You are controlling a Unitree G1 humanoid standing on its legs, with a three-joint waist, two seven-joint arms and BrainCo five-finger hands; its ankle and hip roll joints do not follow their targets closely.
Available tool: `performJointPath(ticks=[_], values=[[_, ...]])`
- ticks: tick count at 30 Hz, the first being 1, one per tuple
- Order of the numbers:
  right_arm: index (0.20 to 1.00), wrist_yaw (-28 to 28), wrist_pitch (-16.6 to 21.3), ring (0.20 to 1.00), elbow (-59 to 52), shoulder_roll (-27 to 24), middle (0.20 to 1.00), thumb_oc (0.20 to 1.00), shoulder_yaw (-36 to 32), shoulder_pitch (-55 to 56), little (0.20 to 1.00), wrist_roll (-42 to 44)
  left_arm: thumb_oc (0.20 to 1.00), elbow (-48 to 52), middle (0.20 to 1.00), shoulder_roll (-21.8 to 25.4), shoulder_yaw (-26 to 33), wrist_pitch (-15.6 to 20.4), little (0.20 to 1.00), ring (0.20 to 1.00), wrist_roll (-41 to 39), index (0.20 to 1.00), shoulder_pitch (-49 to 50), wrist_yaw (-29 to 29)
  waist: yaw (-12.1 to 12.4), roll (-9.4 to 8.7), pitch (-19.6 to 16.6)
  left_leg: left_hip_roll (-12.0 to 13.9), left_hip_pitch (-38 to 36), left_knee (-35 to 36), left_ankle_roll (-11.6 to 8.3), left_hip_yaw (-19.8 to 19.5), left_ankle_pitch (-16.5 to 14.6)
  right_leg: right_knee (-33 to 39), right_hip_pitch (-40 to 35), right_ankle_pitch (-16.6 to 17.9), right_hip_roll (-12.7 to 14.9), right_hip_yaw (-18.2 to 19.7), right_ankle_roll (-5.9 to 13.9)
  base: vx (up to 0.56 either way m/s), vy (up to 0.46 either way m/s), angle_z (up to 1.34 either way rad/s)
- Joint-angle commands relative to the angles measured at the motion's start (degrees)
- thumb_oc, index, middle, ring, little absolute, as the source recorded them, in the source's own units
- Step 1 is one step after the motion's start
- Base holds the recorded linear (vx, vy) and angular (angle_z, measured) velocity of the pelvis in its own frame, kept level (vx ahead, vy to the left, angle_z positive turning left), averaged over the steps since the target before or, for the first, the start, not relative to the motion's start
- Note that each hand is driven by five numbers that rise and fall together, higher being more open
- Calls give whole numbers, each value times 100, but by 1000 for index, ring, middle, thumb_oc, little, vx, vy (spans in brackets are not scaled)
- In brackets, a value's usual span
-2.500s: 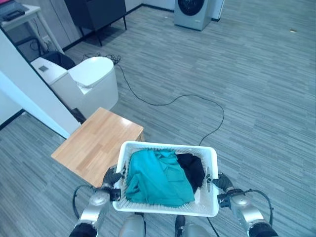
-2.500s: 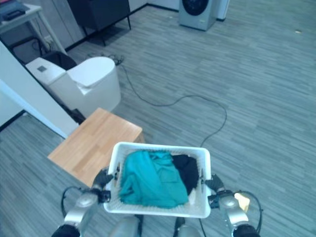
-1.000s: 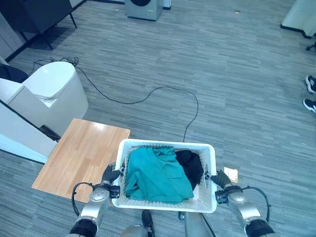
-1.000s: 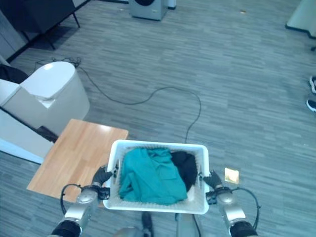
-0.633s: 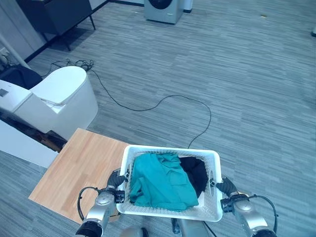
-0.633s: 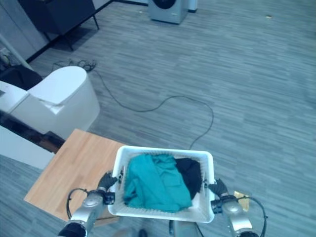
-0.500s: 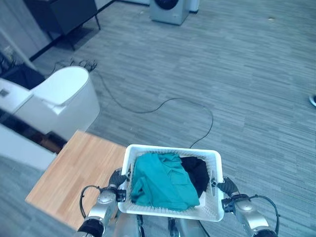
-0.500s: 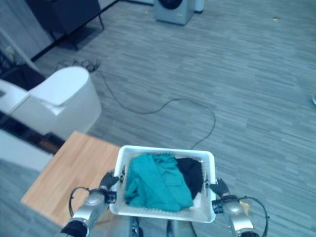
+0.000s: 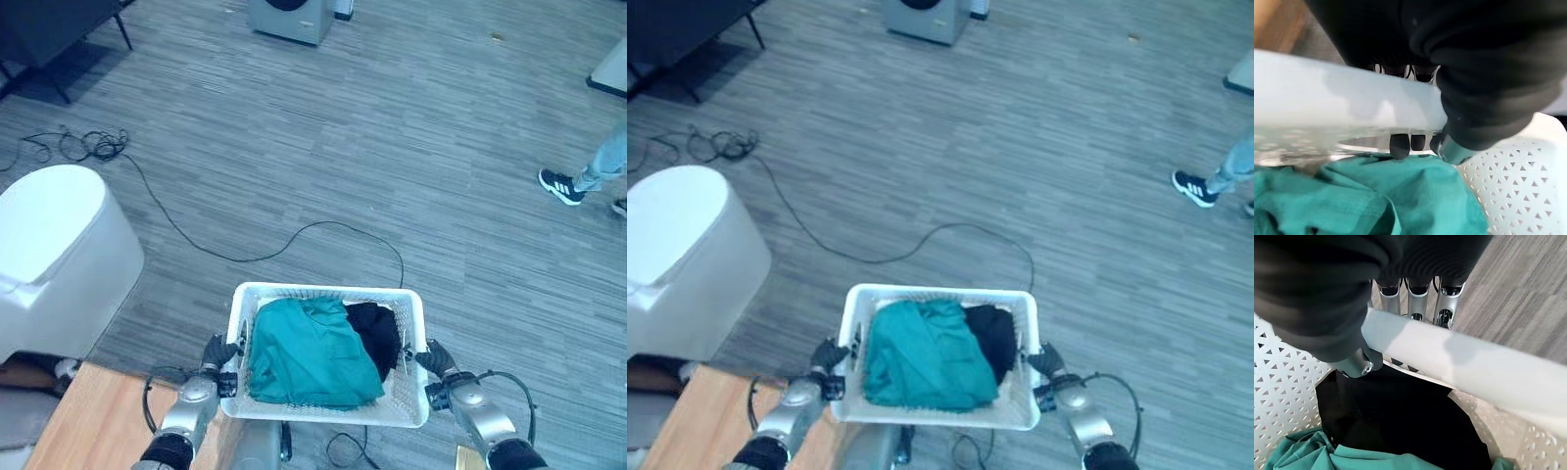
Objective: Grab the laundry basket,head to the washer,open it,put in the laundry and shut it.
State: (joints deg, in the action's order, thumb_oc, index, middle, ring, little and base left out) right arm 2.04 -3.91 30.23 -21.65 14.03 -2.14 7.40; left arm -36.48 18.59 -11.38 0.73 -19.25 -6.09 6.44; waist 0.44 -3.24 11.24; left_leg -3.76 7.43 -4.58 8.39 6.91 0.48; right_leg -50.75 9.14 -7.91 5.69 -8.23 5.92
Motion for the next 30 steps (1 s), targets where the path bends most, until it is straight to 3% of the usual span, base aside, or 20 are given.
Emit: performJointPath(ticks=[1,2,3,4,7,10,14,15,17,18,19,20,21,23,25,26,27,28,30], values=[[200,-297,389,200,-264,-162,200,200,-418,-481,200,270,200,421,200,473,185,231,200,200,80,200,-149,-179,27,80,35,401,233,-519,-620,120,-246,1590,3,1240,-188,386,430,312,203,19],[200,-340,398,200,-282,-123,200,200,-422,-484,200,277,200,422,200,483,201,245,200,200,80,200,-169,-189,-11,66,80,331,-24,-430,-610,181,-364,1796,266,1133,-80,-6,429,166,101,43],[200,-340,398,200,-282,-123,200,200,-422,-486,200,277,200,421,200,484,202,246,200,200,80,200,-171,-190,-18,71,77,335,-21,-420,-612,173,-351,1810,264,1145,-85,-16,425,482,212,49],[200,-333,409,200,-299,-125,200,200,-423,-464,200,311,200,383,200,480,222,240,200,200,72,200,-214,-181,-96,60,60,263,-322,-301,-658,239,-475,2453,534,1062,81,-507,365,505,138,47],[200,-260,415,200,-260,-150,200,200,-504,-400,200,429,200,288,200,430,201,250,200,200,19,200,-299,-195,-358,-10,90,51,-776,-352,-775,17,-733,3883,757,1025,-27,-215,356,648,75,29],[200,-257,392,200,-296,-154,200,200,-654,-243,200,469,200,199,200,383,252,284,200,200,95,200,-316,-210,-657,83,1,136,-1483,-282,-979,-230,-1009,5154,1176,1465,208,-39,538,741,-9,61],[200,-327,358,200,-437,-247,200,200,-721,-34,200,432,200,157,200,338,202,264,200,200,113,200,-287,-211,-803,115,-100,190,-1792,-400,-1082,-455,-937,4710,1106,1465,69,206,484,422,-59,64],[200,-329,348,200,-423,-315,200,200,-739,-2,200,526,200,-15,200,230,157,286,200,200,-15,200,-376,-232,-984,86,-107,189,-1770,-933,-1211,-599,-765,4497,966,1642,-74,706,381,512,-144,42],[200,-386,366,200,-431,-379,200,200,-750,93,200,621,200,-215,200,100,93,265,200,200,-27,200,-400,-266,-1057,171,-151,281,-1409,-2369,-1528,-720,148,4338,688,1501,-281,766,110,677,-284,48],[200,-332,386,200,-427,-417,200,200,-733,156,200,612,200,-318,200,45,55,229,200,200,-65,200,-396,-299,-1035,82,-113,450,-831,-3625,-1616,-572,699,4300,353,1237,-295,680,-158,493,-286,36],[200,-332,386,200,-427,-416,200,200,-733,156,200,612,200,-318,200,46,55,229,200,200,-65,200,-396,-299,-1038,80,-118,447,-826,-3624,-1615,-574,701,4300,357,1237,-291,679,-157,619,-390,32],[200,-278,386,200,-391,-464,200,200,-689,164,200,590,200,-382,200,40,16,217,200,200,-60,200,-424,-287,-954,-81,-35,494,-225,-4464,-1506,-222,485,4268,25,992,-262,700,-331,298,-187,25],[200,-276,387,200,-389,-462,200,200,-688,162,200,589,200,-381,200,42,15,216,200,200,-60,200,-424,-286,-952,-53,-29,527,-203,-4522,-1505,-228,445,4247,36,978,-292,692,-332,476,-219,40],[200,-209,382,200,-267,-463,200,200,-648,133,200,550,200,-380,200,39,-40,199,200,200,-87,200,-454,-303,-815,-30,8,298,339,-3784,-1400,-165,185,4303,-295,855,-365,721,-311,427,-53,14],[200,-210,417,200,-278,-439,200,200,-627,109,200,585,200,-322,200,85,-5,249,200,200,-104,200,-408,-305,-706,26,12,361,824,-2701,-1270,64,121,4366,-539,648,-465,743,-256,427,-29,-19],[200,-210,419,200,-277,-438,200,200,-628,114,200,585,200,-320,200,85,-8,249,200,200,-104,200,-402,-305,-686,18,28,359,779,-2688,-1265,85,100,4368,-570,631,-460,763,-249,583,44,-51],[200,-200,477,200,-198,-394,200,200,-536,63,200,569,200,-320,200,145,-14,266,200,200,-70,200,-352,-303,-447,107,67,482,985,-1173,-1148,-28,281,4404,-916,362,-617,833,-216,698,127,-62],[200,-167,511,200,-145,-392,200,200,-483,-12,200,511,200,-314,200,182,-9,278,200,200,-69,200,-334,-285,-285,169,73,638,1155,-65,-1189,-322,509,4404,-1126,138,-663,925,-167,902,147,-92],[200,-162,474,200,-8,-381,200,200,-366,-238,200,373,200,-302,200,259,35,253,200,200,-107,200,-271,-229,-69,172,-69,828,1357,278,-1311,-679,863,4402,-1663,-199,-622,1197,-130,924,225,-73]])
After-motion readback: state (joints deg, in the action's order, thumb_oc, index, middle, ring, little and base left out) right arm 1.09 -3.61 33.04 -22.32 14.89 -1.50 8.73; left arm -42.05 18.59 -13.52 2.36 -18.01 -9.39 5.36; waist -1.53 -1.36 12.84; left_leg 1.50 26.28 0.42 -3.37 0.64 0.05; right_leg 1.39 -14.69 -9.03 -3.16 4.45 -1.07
